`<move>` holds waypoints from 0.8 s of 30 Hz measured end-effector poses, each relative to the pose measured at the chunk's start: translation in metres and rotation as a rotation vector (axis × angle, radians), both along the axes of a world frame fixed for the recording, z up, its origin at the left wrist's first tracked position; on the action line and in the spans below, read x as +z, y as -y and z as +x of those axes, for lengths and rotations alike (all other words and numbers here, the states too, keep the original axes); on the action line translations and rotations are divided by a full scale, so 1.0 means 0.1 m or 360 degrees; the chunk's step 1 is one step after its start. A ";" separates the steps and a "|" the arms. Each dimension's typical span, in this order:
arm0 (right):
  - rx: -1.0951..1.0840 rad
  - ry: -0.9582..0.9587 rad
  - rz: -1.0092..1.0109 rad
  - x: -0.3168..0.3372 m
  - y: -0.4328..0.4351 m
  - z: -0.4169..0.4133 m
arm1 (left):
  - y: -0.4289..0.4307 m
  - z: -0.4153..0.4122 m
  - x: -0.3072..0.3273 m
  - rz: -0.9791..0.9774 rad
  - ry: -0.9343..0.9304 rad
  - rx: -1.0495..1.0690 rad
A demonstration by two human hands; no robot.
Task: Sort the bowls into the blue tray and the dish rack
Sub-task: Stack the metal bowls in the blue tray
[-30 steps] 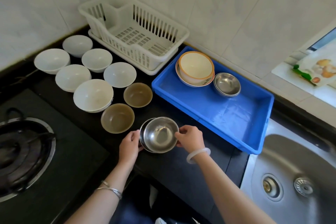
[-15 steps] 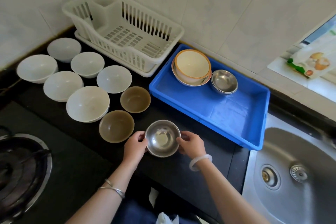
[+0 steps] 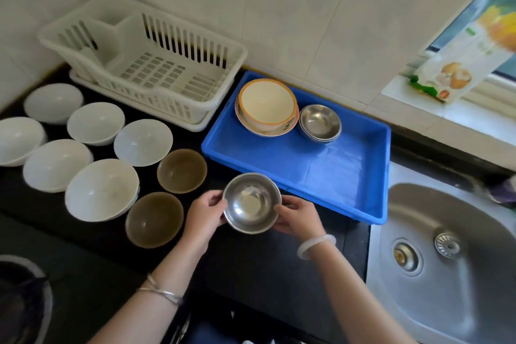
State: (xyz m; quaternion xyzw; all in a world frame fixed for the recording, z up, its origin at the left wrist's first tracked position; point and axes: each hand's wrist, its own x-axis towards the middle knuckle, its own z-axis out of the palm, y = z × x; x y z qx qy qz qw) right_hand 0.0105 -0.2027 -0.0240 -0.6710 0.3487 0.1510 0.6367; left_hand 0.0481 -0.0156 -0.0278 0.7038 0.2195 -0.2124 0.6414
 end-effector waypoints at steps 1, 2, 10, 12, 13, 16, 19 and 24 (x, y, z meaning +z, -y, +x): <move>-0.0032 0.0026 0.0015 0.07 0.09 0.07 | 0.09 0.08 0.08 -0.0030 0.0030 -0.0001; -0.0071 0.0051 0.0019 0.14 0.19 0.15 | 0.20 0.16 0.16 -0.0067 0.0064 -0.0006; -0.0352 0.0191 -0.0044 0.44 1.22 0.80 | 1.35 0.87 0.47 -0.0384 0.0047 -0.0086; -0.0431 0.0193 -0.0045 0.39 1.45 0.94 | 1.60 1.02 0.45 -0.0495 -0.0059 -0.0062; -0.0453 0.0188 -0.0071 0.36 1.55 1.01 | 1.71 1.10 0.43 -0.0522 -0.0112 -0.0046; -0.0456 0.0176 -0.0197 0.26 1.75 1.20 | 2.00 1.31 0.32 -0.0413 -0.0187 0.0008; -0.0437 0.0181 -0.0319 0.21 1.85 1.39 | 2.21 1.49 0.20 -0.0162 -0.0108 -0.0002; -0.0396 0.0145 -0.0569 0.19 1.94 1.64 | 2.40 1.67 0.12 0.0230 0.0037 -0.0108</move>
